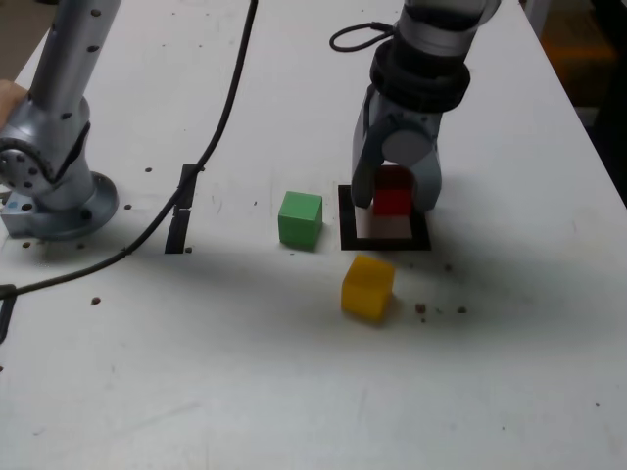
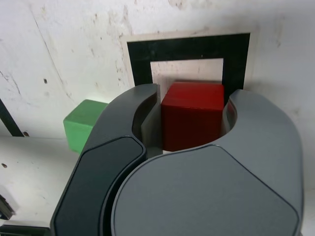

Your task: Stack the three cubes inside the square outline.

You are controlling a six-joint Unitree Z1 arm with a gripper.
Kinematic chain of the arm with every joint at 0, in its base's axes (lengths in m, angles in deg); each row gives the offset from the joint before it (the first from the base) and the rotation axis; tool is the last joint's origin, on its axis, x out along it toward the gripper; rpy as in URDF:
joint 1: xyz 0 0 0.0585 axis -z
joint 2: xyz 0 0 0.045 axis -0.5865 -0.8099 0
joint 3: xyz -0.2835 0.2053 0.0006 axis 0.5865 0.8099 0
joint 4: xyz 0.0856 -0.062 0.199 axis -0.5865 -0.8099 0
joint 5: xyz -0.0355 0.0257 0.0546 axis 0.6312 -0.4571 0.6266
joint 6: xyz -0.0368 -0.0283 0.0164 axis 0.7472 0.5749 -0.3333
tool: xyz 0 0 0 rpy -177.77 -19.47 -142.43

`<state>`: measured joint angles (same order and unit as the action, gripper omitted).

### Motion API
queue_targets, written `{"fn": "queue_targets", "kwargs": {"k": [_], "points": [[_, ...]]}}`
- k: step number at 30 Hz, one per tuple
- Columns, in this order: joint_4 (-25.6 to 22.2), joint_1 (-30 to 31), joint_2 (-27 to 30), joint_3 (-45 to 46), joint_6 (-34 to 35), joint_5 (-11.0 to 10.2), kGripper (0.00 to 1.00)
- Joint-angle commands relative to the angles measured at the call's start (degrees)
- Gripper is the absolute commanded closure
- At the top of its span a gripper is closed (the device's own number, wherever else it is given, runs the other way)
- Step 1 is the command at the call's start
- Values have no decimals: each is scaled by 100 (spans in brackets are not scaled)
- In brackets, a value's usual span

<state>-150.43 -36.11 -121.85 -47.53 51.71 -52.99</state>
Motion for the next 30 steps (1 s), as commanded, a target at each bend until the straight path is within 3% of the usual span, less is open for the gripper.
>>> {"fn": "queue_targets", "kwargs": {"k": [1,22,30], "points": [[-11,49,48,46,34,20,81],[80,195,44,254,98,18,79],[104,195,23,327,63,101,63]]}}
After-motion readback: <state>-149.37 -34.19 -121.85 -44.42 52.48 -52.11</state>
